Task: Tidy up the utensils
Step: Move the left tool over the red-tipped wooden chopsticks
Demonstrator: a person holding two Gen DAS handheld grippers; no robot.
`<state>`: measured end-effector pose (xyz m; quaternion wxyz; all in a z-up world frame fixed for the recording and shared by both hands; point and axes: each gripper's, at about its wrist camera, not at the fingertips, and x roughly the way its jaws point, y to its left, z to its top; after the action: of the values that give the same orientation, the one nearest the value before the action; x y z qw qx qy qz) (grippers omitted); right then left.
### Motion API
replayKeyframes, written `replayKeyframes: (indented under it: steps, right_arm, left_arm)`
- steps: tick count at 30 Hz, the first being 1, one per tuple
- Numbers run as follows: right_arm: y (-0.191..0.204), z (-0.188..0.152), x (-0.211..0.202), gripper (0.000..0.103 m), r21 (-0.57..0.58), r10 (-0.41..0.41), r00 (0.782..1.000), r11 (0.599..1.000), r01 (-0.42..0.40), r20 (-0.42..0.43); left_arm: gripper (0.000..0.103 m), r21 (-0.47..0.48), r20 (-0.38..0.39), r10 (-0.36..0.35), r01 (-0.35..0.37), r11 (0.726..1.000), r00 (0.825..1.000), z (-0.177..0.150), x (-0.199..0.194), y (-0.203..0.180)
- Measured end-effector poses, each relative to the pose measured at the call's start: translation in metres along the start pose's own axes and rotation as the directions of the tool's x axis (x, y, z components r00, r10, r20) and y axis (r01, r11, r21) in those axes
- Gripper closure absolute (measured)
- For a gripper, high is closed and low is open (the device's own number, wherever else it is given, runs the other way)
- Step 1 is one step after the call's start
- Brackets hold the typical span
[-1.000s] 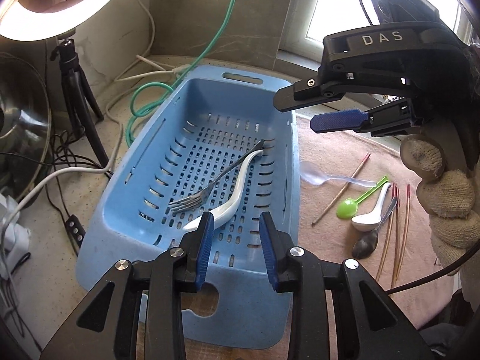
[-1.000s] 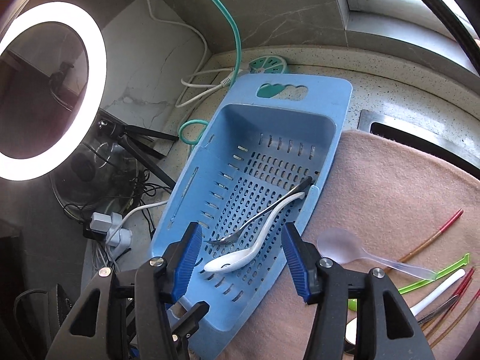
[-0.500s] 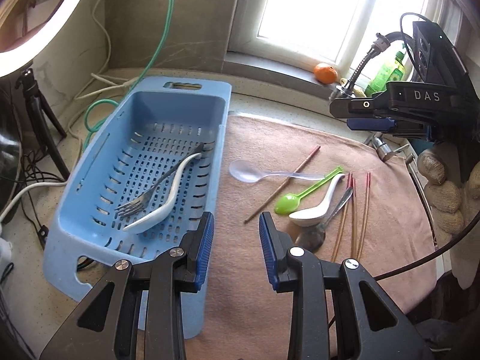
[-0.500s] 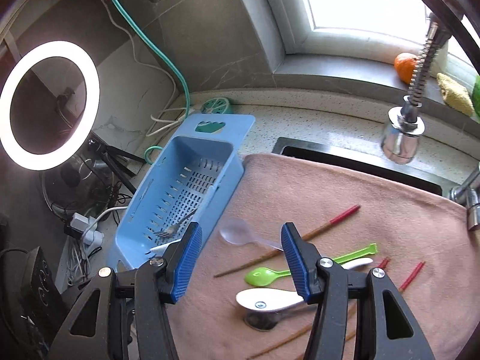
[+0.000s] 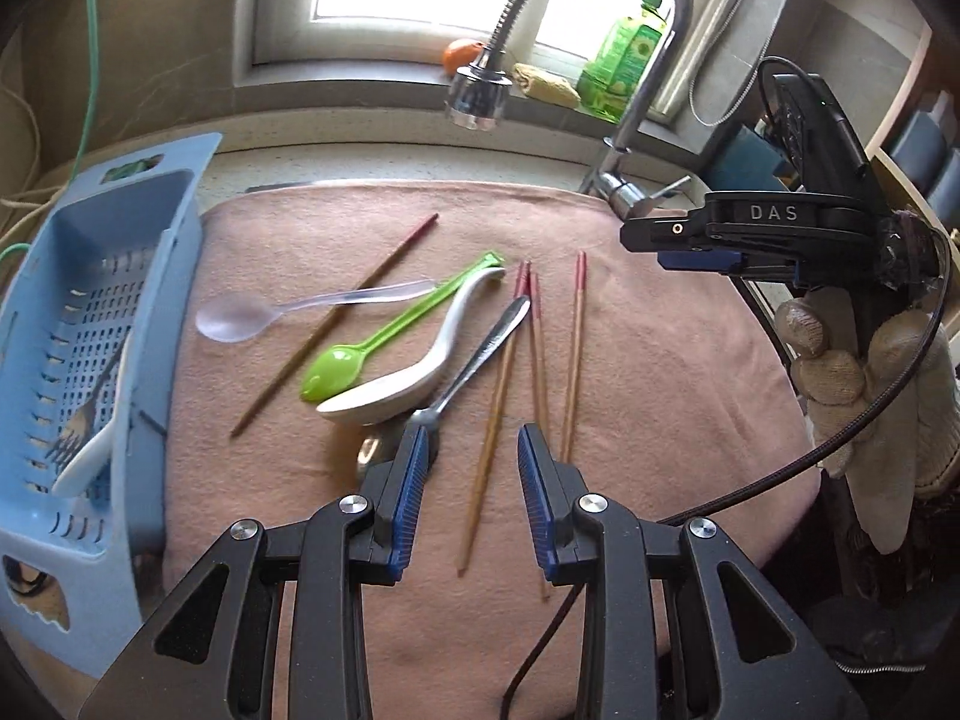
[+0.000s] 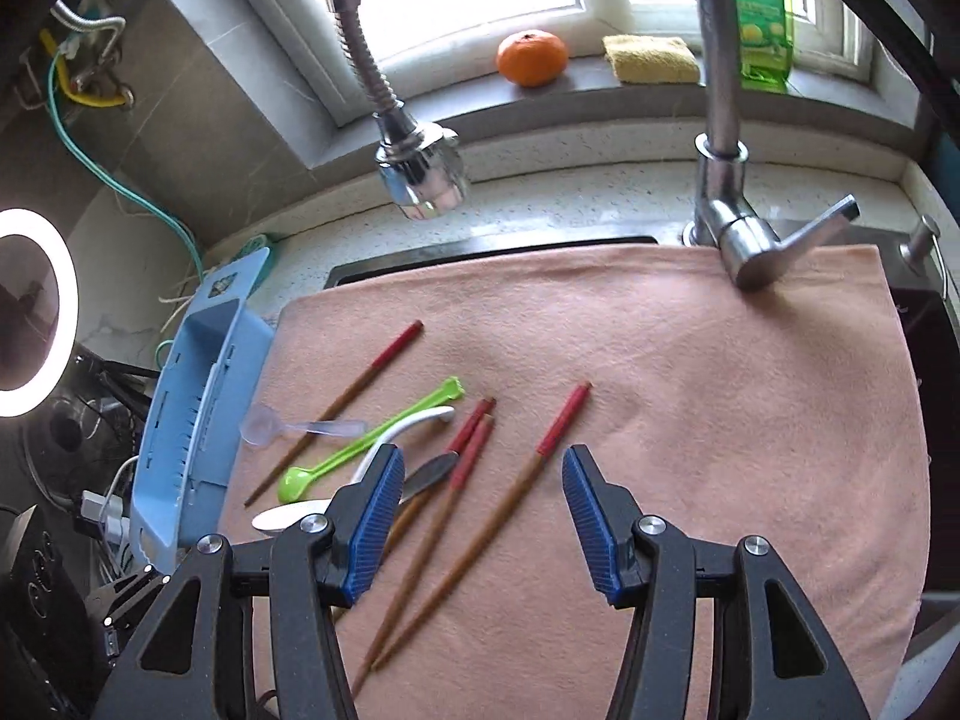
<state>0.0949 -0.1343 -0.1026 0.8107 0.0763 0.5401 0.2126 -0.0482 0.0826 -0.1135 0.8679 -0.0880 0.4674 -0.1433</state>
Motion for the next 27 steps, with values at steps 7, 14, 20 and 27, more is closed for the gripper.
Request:
replayKeyframes:
  steps: [7,14,20,27]
  right_arm:
    - [-0.026,-0.007,-0.029,0.052,0.067,0.059,0.998,0.996,-0.060,0.014]
    - [-0.028,-0.003,-0.047,0.053,0.029,0.031,0.998,0.999,-0.033,0.056]
    - [-0.021,-0.016,0.008,0.078,0.056,0.033,0.997,0.998,-0.029,-0.073]
    - [-0.018,-0.017,0.061,0.082,0.151,0.042,0.987,0.988,-0.018,-0.155]
  left_arm:
    - [0.077,0.048,0.000,-0.066,0.066,0.997,0.998,0.015,-0.013,-0.023]
    - [0.083,0.086,-0.018,-0.061,0.062,0.994,0.998,0.021,-0.006,-0.032]
    - [0.092,0.079,-0.112,-0.046,0.055,0.995,0.993,0.015,0.046,-0.035]
    - [0.093,0.071,-0.166,0.007,0.005,0.997,0.986,0.023,0.079,-0.028]
